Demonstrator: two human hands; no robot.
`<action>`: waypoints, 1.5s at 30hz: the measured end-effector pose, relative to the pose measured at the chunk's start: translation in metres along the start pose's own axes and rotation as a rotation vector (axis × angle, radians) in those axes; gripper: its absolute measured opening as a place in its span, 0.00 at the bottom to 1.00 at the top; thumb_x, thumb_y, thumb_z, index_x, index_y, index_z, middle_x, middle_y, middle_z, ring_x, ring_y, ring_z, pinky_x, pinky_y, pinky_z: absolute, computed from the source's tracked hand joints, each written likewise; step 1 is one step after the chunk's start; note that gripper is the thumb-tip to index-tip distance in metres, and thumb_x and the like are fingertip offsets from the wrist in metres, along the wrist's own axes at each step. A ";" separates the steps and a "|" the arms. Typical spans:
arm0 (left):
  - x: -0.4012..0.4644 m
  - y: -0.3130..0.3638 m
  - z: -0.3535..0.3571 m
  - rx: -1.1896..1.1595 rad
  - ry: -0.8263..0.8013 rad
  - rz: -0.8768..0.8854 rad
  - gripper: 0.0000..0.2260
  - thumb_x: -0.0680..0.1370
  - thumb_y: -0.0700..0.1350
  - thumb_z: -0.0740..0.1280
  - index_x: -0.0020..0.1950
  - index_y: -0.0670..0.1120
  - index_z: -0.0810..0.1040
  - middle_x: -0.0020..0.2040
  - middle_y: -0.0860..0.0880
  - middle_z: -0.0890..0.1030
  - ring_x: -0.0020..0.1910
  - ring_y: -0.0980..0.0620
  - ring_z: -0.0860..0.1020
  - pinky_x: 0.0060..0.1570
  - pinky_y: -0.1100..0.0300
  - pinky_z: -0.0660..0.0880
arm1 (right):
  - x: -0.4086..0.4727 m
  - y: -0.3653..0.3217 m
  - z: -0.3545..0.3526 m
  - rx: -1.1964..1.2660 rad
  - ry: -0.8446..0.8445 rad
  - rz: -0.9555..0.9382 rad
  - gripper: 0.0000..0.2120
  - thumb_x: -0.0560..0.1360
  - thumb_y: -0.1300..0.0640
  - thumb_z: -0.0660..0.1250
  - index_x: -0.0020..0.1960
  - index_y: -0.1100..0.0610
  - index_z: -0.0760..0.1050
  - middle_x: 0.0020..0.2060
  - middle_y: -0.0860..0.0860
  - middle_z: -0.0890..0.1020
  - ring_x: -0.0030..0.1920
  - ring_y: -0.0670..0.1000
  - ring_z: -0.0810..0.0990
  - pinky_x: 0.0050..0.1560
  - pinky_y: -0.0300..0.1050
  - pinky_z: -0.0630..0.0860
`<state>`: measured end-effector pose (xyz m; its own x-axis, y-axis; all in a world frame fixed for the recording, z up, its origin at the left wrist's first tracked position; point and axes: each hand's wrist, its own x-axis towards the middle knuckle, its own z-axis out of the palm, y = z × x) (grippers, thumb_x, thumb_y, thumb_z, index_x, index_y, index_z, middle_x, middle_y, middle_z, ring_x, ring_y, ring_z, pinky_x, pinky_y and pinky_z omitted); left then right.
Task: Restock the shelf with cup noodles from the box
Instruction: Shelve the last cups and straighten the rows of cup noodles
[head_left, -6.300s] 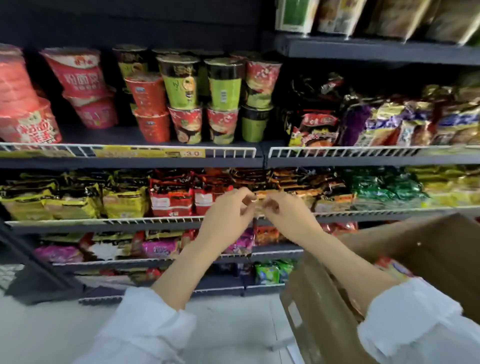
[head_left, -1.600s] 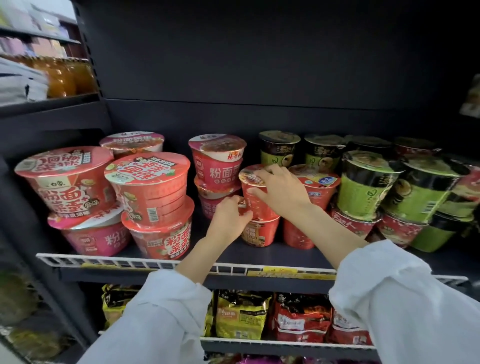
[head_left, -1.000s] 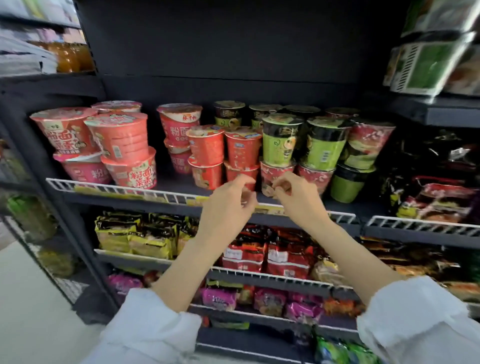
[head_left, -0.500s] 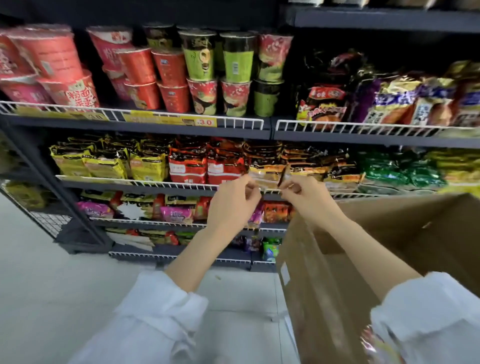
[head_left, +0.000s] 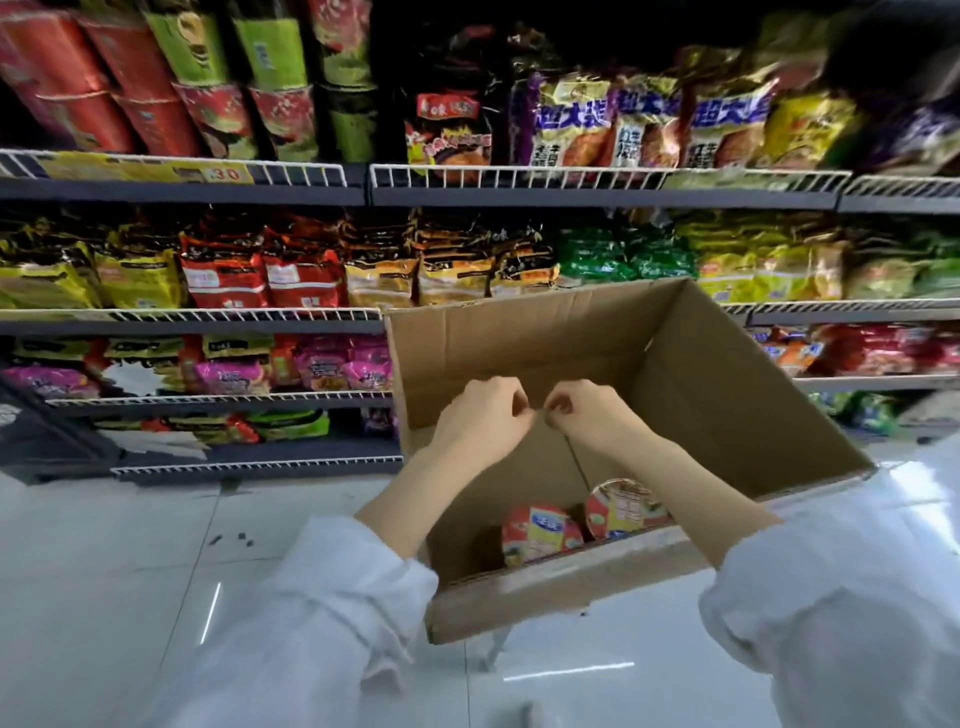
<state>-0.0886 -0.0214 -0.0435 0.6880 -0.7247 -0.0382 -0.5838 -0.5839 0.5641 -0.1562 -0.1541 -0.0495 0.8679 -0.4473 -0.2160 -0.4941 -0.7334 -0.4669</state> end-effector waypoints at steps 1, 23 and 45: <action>0.005 0.005 0.014 0.010 -0.016 -0.024 0.10 0.79 0.48 0.62 0.59 0.48 0.76 0.54 0.49 0.80 0.50 0.51 0.79 0.45 0.61 0.76 | 0.004 0.015 0.000 -0.021 -0.041 0.010 0.10 0.77 0.57 0.63 0.56 0.57 0.77 0.51 0.55 0.82 0.50 0.53 0.80 0.54 0.47 0.78; 0.055 -0.043 0.153 0.195 -0.751 -0.563 0.17 0.78 0.47 0.66 0.64 0.42 0.73 0.59 0.44 0.79 0.55 0.47 0.79 0.50 0.57 0.74 | 0.108 0.175 0.063 -0.476 -0.850 -0.006 0.16 0.77 0.55 0.65 0.63 0.59 0.71 0.58 0.55 0.79 0.56 0.54 0.78 0.55 0.44 0.76; 0.067 -0.021 0.039 -0.472 0.091 -0.615 0.09 0.78 0.37 0.63 0.37 0.42 0.72 0.35 0.41 0.79 0.24 0.56 0.79 0.23 0.67 0.73 | 0.130 0.125 -0.013 0.166 -0.370 -0.034 0.07 0.76 0.60 0.65 0.39 0.59 0.72 0.37 0.54 0.76 0.39 0.53 0.77 0.31 0.42 0.72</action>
<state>-0.0473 -0.0718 -0.0901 0.8729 -0.2767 -0.4019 0.1455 -0.6386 0.7556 -0.1056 -0.3108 -0.1252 0.8582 -0.1870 -0.4780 -0.4759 -0.6388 -0.6045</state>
